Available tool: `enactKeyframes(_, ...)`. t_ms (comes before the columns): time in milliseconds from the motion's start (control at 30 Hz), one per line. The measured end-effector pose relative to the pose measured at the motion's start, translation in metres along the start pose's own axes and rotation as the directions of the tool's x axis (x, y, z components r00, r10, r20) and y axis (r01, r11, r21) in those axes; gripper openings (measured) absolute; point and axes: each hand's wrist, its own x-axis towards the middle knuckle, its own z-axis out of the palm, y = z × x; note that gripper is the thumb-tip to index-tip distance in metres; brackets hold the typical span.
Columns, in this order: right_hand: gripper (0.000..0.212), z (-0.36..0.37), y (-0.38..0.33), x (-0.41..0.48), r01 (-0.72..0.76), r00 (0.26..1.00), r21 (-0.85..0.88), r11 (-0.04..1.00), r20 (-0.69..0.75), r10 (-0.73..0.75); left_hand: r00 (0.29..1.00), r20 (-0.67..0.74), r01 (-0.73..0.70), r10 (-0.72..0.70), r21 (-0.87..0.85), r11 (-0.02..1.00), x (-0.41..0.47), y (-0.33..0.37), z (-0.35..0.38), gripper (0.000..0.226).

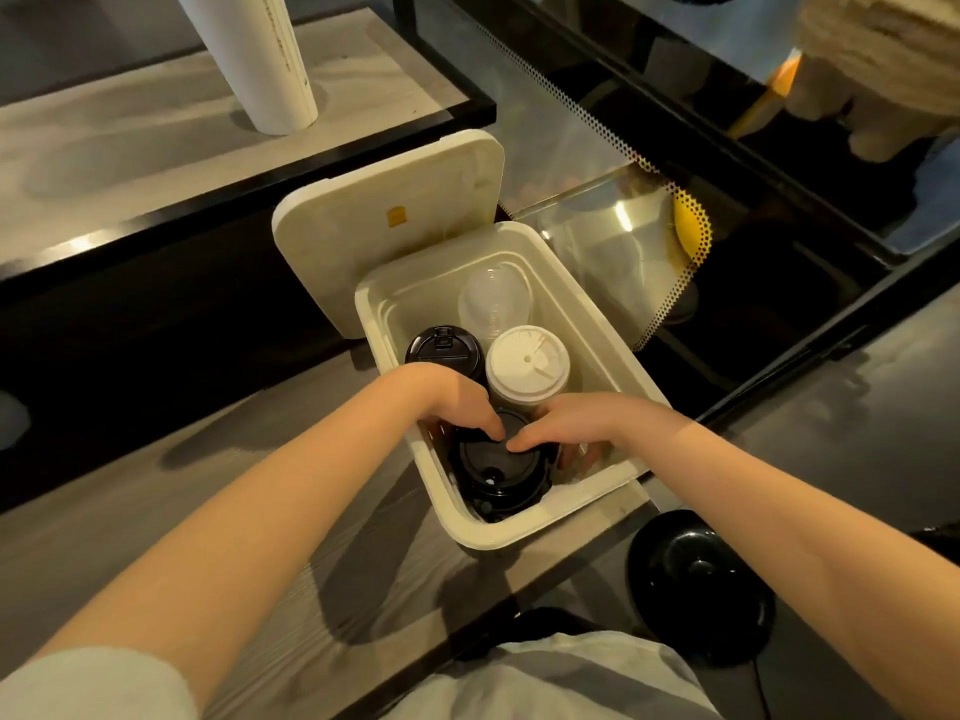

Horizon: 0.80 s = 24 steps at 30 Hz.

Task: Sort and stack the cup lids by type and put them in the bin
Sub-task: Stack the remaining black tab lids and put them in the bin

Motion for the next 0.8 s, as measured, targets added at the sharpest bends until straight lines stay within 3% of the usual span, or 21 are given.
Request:
enactKeyframes(100,0.063,0.0,0.003,0.005,0.028,1.0,-0.012,1.0,-0.005,-0.028,0.999,-0.006,-0.037,0.037,-0.025,0.999,0.002,-0.001,0.0,0.049)
enactKeyframes(200,0.041,0.001,0.006,0.004,0.082,0.995,-0.076,0.994,-0.047,-0.086,0.99,-0.094,-0.092,0.104,0.124,0.988,0.004,-0.001,0.001,0.045)
enactKeyframes(400,0.06,0.003,0.011,0.006,0.05,0.994,-0.229,0.972,-0.082,-0.071,0.978,-0.126,-0.13,0.168,0.264,0.956,0.008,-0.003,0.007,0.05)
enactKeyframes(633,0.053,0.01,-0.002,0.007,0.018,0.992,-0.455,0.89,-0.103,-0.073,0.976,-0.176,-0.024,0.126,0.494,0.869,0.01,0.002,0.008,0.062)
enactKeyframes(800,0.051,0.008,0.008,0.001,0.063,0.981,-0.409,0.91,-0.145,-0.133,0.934,-0.297,-0.043,0.198,0.457,0.888,0.001,-0.004,0.01,0.057)
